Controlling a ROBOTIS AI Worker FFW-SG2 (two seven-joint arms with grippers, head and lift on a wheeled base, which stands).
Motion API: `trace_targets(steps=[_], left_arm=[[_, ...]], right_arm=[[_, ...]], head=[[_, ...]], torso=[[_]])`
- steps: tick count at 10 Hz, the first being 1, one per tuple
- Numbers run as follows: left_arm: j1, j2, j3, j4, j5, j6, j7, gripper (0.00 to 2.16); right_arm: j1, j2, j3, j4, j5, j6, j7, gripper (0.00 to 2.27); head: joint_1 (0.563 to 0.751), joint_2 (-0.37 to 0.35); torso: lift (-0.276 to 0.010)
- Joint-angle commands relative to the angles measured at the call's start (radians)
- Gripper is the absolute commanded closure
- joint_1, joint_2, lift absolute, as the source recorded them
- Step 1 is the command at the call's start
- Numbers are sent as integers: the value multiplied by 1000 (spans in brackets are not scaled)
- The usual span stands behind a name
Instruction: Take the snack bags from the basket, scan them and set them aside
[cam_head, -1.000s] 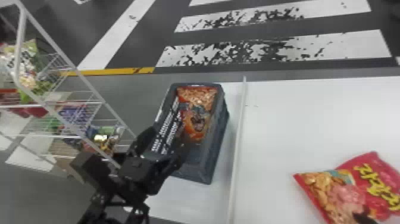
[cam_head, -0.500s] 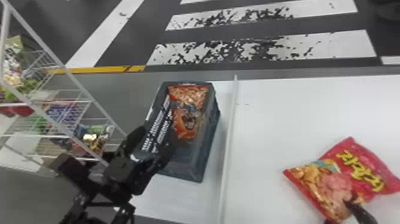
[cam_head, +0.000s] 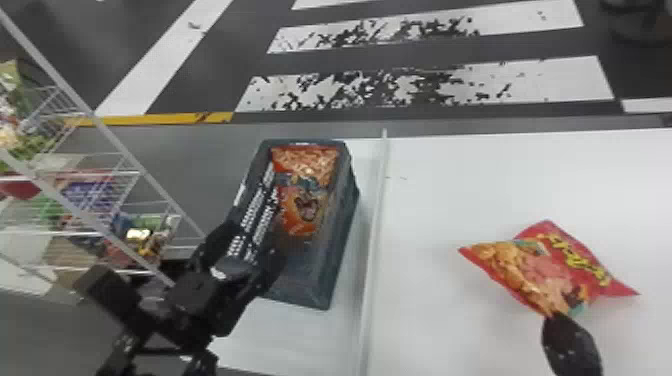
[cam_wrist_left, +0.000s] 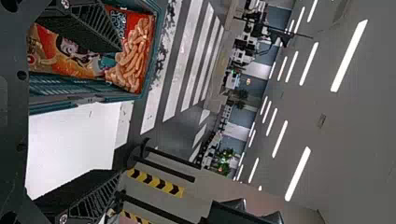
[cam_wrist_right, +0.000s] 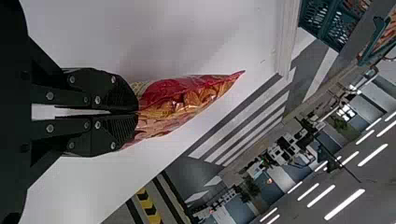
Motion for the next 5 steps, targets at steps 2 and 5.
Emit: trace_targets(steps=[2, 5], left_arm=[[0, -2, 0, 1, -1, 3, -2, 70], [-5, -2, -6, -12, -8, 9, -2, 70]], right_arm=[[33, -4, -80, -77, -40, -71, 11, 2250], [43, 31, -231, -285, -279, -68, 108, 2250]], head=[[695, 263], [695, 223]], torso=[[-75], [-75]])
